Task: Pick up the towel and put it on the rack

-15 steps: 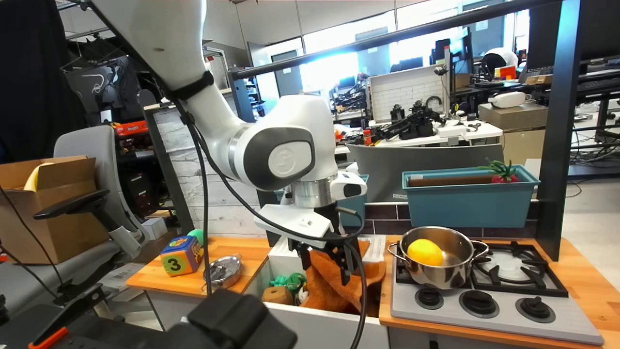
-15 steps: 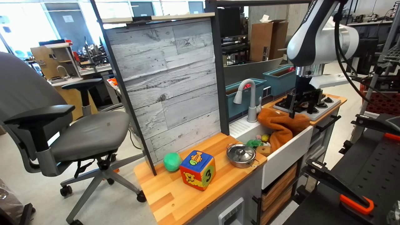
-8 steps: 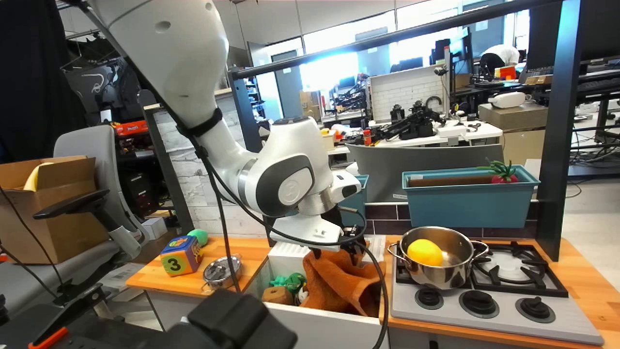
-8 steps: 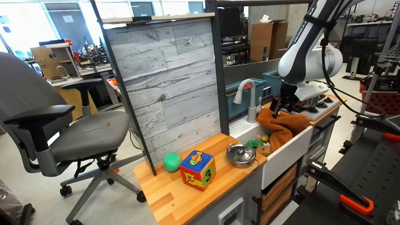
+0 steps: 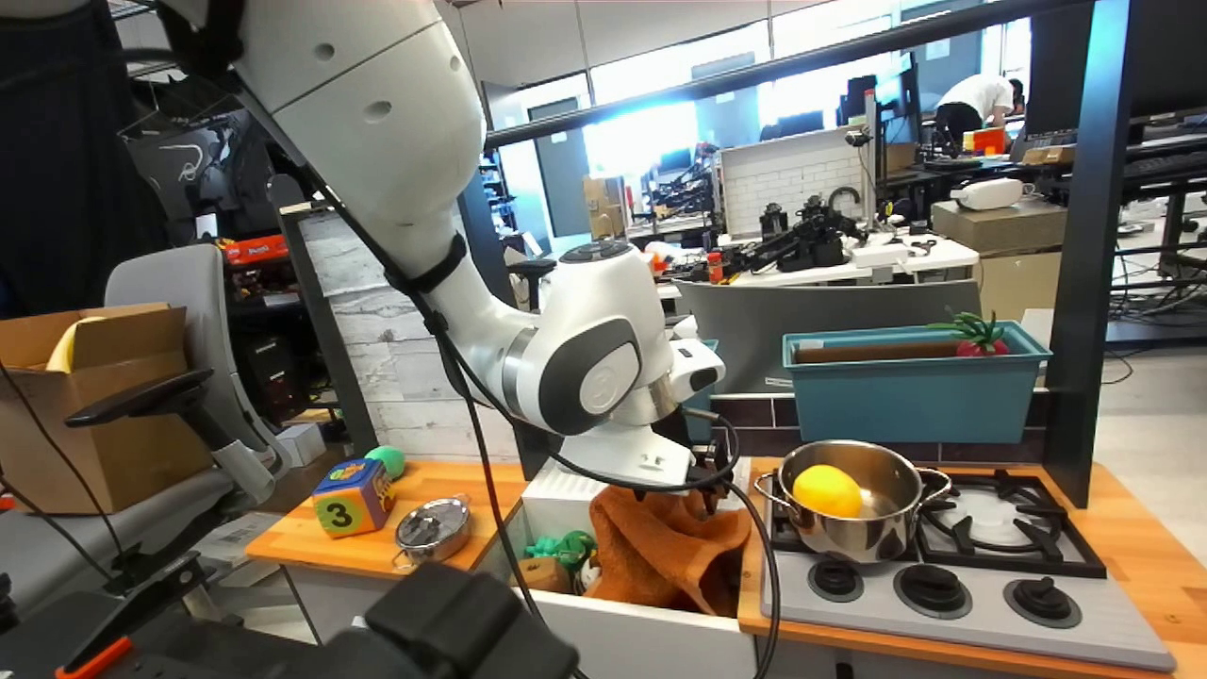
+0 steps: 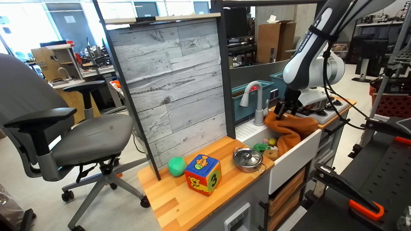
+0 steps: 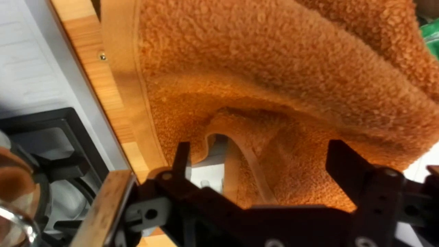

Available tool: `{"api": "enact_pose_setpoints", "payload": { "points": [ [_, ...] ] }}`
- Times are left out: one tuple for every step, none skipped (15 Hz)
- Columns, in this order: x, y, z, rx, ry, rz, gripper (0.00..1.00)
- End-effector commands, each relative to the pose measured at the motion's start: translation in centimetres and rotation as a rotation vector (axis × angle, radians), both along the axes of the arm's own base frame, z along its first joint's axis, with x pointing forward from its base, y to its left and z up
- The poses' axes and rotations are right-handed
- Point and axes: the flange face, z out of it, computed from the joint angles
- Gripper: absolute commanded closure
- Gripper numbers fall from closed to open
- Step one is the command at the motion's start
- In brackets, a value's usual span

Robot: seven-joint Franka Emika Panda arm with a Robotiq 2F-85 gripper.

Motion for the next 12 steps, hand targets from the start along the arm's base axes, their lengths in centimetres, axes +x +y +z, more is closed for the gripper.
{"api": "enact_pose_setpoints", "payload": {
  "points": [
    [0.8, 0.4, 0.0, 0.084, 0.045, -0.035, 0.00],
    [0.9, 0.6, 0.0, 0.105, 0.059, -0.044, 0.00],
    [1.0, 0.7, -0.1, 0.126, 0.071, -0.051, 0.00],
    [1.1, 0.8, -0.1, 0.142, 0.079, -0.059, 0.00],
    [1.3, 0.7, -0.1, 0.146, 0.090, -0.070, 0.00],
    [1.3, 0.5, -0.1, 0.158, 0.104, -0.082, 0.25],
    [1.4, 0.2, 0.0, 0.166, 0.112, -0.092, 0.26],
    [1.5, 0.1, 0.1, 0.177, 0.122, -0.100, 0.34],
    [1.6, -0.1, 0.3, 0.187, 0.127, -0.109, 0.42],
    [1.6, -0.3, 0.4, 0.197, 0.135, -0.114, 0.51],
    [1.7, -0.5, 0.5, 0.204, 0.140, -0.122, 0.58],
    [1.6, -0.6, 0.6, 0.213, 0.148, -0.125, 0.66]
  ]
}}
